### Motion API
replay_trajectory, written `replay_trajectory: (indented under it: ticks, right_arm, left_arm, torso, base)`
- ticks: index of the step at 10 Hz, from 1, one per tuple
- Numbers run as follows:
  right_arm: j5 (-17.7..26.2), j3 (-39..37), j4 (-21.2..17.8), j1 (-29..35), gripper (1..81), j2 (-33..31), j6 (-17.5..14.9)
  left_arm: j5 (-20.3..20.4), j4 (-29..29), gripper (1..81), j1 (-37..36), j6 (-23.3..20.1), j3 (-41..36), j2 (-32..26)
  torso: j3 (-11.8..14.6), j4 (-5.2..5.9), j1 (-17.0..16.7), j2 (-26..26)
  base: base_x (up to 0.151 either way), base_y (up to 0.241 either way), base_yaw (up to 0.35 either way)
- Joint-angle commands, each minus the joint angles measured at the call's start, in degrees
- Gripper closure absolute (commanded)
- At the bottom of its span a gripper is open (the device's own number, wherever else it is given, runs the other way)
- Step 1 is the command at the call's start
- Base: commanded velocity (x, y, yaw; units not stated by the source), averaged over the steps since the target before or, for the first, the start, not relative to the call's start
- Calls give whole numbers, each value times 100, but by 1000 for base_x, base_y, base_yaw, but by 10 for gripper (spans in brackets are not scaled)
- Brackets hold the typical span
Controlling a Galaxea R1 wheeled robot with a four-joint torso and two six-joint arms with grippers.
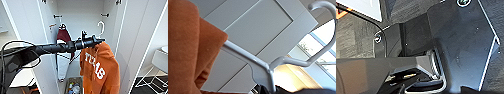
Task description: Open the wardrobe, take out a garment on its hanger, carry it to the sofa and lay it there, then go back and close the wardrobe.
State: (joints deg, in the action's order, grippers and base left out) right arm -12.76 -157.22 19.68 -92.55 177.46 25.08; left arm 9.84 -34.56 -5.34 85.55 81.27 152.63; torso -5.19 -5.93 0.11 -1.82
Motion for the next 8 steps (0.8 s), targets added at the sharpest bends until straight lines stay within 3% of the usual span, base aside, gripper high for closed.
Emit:
replay_trajectory:
  ticks: [1, 5, 8]
  right_arm:
    - [230, 35, 1, 179, 10, 20, -12]
    - [230, 35, 1, 171, 10, 20, -12]
    - [222, 35, 1, 162, 10, 20, -12]
  left_arm:
    - [335, -77, 811, -1193, -162, -103, -74]
    - [343, -77, 811, -1167, -171, -147, -100]
    - [352, -77, 811, -1122, -171, -173, -127]
  torso:
    - [0, 0, 0, 0]
    - [0, 0, -2, 0]
    - [0, 0, -6, -2]
  base:
    - [-131, 0, 0]
    - [-111, 0, 0]
    - [-22, 0, 0]
